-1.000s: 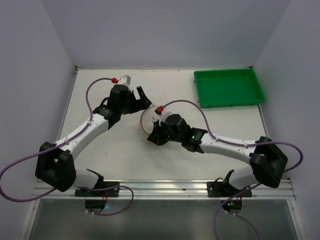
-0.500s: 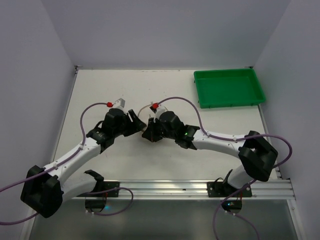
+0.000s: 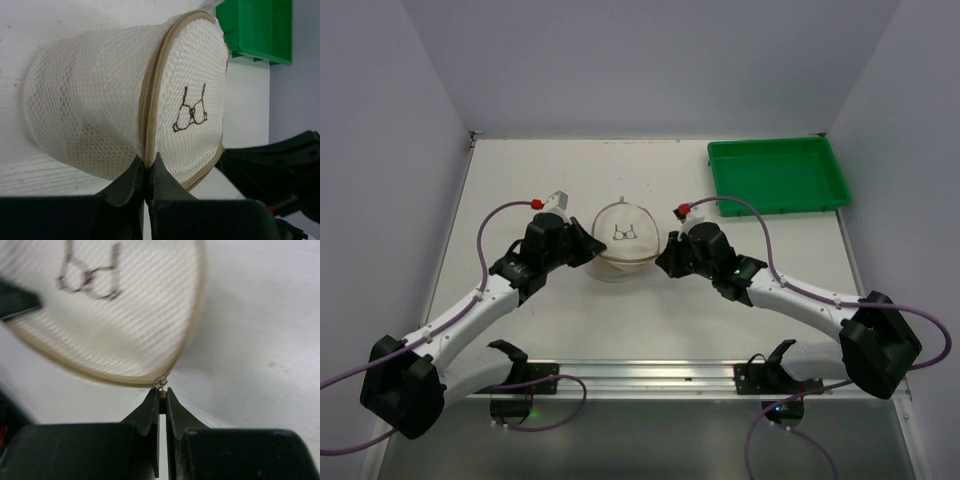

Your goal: Unzip the laundry bag and remove the bra

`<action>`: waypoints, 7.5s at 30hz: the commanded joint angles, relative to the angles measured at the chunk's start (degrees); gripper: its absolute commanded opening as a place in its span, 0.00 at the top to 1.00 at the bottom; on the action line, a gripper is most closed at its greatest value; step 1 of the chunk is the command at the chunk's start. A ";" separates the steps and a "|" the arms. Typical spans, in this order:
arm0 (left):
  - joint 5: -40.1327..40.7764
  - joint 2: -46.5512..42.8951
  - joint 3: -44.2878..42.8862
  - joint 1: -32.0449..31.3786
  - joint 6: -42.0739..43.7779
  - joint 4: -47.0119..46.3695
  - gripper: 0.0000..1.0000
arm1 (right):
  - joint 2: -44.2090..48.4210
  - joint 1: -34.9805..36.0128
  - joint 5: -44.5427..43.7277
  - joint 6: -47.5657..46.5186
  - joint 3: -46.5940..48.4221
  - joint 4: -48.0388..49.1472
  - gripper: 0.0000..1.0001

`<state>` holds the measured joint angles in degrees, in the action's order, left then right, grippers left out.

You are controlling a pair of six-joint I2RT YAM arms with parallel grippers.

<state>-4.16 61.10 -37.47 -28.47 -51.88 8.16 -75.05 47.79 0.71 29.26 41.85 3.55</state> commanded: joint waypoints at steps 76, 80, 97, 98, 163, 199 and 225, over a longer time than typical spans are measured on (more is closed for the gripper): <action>8.90 -11.10 -0.93 2.36 10.29 10.12 0.32 | 13.43 -0.68 -10.46 -5.27 8.79 -19.82 0.20; 10.32 -6.02 -4.70 2.89 13.38 9.94 0.34 | 17.38 -0.77 -10.73 -4.03 6.15 -18.84 0.19; 6.45 6.22 -10.51 2.80 22.96 5.45 0.81 | 20.73 -0.77 -8.89 -2.80 0.78 -16.65 0.18; 6.19 5.09 -10.51 2.80 23.14 5.55 0.85 | 20.90 -0.77 -8.88 -2.80 0.69 -16.56 0.18; 10.25 7.63 -23.53 4.72 31.22 19.96 0.01 | 31.99 -0.68 -7.67 -2.62 -6.16 -7.69 0.12; -11.75 -0.02 -1.73 3.86 15.76 6.16 1.00 | -9.67 8.28 -15.12 2.56 22.92 -10.67 0.13; -5.15 2.35 -0.67 3.95 14.88 6.87 1.00 | 0.86 7.23 22.61 -15.81 16.87 -4.78 1.00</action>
<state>-10.81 62.39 -37.15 -24.51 -36.36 16.36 -79.18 55.64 7.38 18.37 58.78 -4.84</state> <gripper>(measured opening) 0.012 0.077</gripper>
